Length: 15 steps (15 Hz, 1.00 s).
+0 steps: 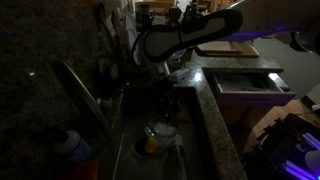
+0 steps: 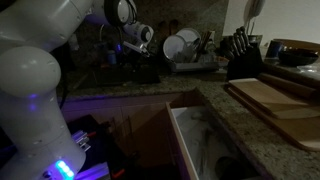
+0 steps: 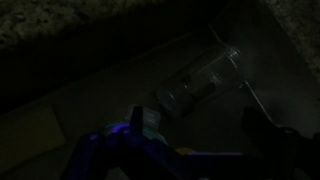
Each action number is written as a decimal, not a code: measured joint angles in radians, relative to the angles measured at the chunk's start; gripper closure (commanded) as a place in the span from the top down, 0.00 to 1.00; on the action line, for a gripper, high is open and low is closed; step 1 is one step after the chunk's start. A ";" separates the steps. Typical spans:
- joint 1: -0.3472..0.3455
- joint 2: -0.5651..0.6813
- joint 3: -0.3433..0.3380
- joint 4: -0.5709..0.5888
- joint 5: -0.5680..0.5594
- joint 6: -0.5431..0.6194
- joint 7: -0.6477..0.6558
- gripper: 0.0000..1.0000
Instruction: Pick up the yellow sponge from the sink
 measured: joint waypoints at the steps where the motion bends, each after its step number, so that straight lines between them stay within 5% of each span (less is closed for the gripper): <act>1: 0.000 0.001 -0.002 -0.001 0.000 0.000 0.027 1.00; 11: 0.007 0.094 -0.044 -0.142 0.117 0.212 0.502 1.00; 15: 0.002 0.047 -0.046 -0.207 0.134 0.245 0.547 1.00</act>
